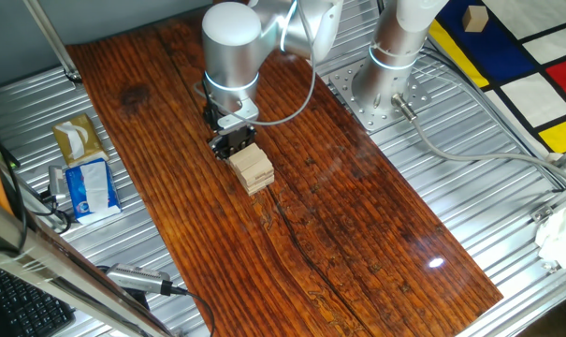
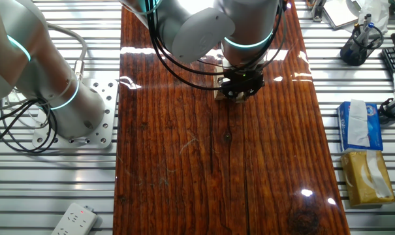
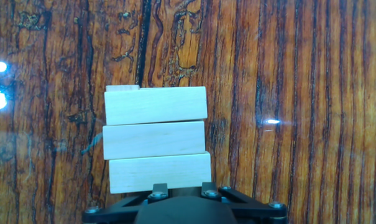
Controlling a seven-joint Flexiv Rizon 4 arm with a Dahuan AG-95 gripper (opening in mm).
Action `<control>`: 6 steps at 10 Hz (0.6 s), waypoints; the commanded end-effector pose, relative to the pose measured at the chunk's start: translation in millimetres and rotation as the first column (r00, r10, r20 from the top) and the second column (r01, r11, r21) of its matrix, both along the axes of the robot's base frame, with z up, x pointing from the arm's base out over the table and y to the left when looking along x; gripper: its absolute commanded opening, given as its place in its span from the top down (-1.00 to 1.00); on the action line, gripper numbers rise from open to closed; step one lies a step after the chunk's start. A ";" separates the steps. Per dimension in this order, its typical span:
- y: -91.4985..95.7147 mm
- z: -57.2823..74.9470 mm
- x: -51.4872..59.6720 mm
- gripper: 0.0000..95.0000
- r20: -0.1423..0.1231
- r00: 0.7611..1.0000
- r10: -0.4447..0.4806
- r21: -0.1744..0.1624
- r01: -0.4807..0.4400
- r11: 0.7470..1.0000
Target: Play Jenga
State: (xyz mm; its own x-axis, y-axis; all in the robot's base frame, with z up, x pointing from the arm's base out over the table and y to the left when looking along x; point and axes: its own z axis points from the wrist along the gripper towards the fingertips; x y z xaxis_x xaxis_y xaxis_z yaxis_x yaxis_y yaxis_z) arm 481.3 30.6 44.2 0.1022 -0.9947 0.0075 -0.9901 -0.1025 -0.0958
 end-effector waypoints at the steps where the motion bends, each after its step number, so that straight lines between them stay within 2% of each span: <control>1: -0.2 0.3 0.1 1.00 0.001 1.000 0.002 -0.002 -0.002 1.000; 6: -0.3 0.3 0.1 1.00 0.001 1.000 -0.004 0.001 0.004 1.000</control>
